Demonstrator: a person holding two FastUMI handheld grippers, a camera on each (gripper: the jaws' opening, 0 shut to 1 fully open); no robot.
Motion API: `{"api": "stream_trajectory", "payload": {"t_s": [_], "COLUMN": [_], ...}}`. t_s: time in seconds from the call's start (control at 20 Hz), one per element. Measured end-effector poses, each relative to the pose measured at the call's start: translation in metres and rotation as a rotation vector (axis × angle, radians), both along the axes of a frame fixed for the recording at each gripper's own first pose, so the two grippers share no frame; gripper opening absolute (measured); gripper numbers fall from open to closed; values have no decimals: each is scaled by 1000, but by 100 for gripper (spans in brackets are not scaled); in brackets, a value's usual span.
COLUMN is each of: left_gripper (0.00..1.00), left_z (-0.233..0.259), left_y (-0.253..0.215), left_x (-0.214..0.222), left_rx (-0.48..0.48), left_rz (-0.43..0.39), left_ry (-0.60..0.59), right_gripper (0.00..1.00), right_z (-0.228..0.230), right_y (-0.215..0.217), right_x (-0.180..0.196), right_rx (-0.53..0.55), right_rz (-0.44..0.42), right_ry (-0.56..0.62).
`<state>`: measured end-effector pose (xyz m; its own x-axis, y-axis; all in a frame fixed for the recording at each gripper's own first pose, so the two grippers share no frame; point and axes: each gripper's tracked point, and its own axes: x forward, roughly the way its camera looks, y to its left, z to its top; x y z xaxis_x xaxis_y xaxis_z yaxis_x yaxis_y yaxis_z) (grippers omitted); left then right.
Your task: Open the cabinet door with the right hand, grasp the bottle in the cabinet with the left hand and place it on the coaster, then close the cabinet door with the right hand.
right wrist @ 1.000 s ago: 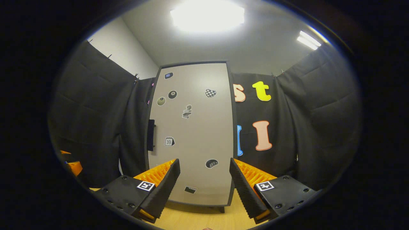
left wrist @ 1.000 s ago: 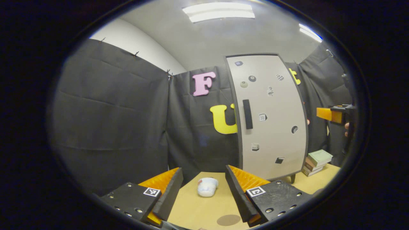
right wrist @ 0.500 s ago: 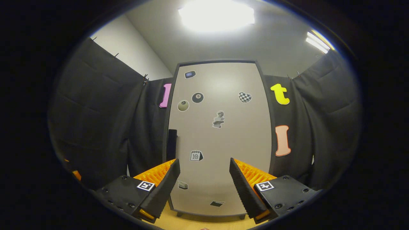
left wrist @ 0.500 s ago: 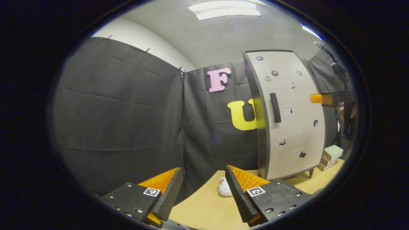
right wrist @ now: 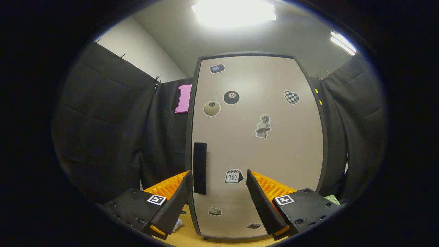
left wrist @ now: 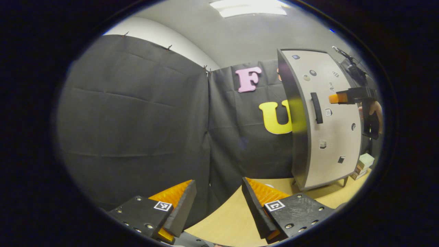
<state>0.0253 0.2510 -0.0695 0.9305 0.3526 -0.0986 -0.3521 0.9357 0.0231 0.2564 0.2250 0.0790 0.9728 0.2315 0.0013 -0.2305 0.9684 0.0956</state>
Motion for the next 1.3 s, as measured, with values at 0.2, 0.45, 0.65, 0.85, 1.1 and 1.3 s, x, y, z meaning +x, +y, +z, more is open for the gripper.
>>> {"api": "stream_trajectory", "payload": {"t_s": [0.2, 0.45, 0.65, 0.85, 1.1, 1.3], "left_gripper": [82, 82, 82, 80, 80, 82], "left_z": [-20, -35, -41, -48, -43, -41], "left_y": [22, 43, 49, 51, 53, 49], "left_x": [8, 10, 14, 20, 22, 25], "left_rx": [-30, -45, -62, -72, -70, -74], "left_rz": [13, 30, 32, 25, 14, -6], "left_ry": [27, 41, 35, 35, 15, 10], "right_gripper": [99, 99, 99, 89, 63, 38], "right_z": [-8, -16, -17, -19, -17, -19], "right_y": [19, 46, 66, 72, 66, 63], "right_x": [21, 42, 55, 68, 80, 79], "right_rx": [-4, -28, -26, -25, -16, 42], "right_rz": [-11, 8, 26, 7, -31, -18], "right_ry": [40, 65, 73, 89, 114, 168]}}
